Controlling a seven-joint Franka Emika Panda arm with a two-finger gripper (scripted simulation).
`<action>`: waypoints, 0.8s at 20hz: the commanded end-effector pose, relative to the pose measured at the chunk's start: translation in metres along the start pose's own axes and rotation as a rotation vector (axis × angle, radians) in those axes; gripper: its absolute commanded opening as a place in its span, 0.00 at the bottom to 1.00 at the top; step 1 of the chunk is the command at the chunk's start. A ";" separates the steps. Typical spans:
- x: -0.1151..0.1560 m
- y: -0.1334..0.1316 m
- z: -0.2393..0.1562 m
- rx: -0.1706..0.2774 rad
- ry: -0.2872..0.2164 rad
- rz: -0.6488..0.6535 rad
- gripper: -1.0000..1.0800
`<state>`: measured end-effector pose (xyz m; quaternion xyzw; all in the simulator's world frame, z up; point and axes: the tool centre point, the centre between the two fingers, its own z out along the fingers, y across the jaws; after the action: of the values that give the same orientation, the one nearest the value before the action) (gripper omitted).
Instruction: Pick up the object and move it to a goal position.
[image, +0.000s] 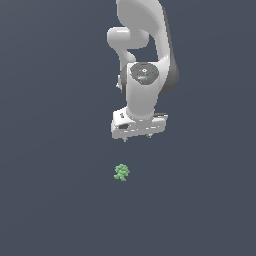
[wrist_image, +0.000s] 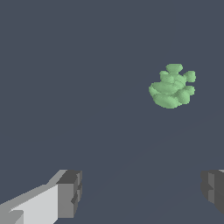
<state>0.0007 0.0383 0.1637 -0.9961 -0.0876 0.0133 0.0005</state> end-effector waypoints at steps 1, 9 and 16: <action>0.004 0.003 0.002 -0.001 0.000 -0.044 0.96; 0.022 0.015 0.013 -0.007 0.002 -0.236 0.96; 0.037 0.027 0.024 -0.010 0.004 -0.414 0.96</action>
<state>0.0377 0.0204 0.1413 -0.9624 -0.2715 0.0110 -0.0015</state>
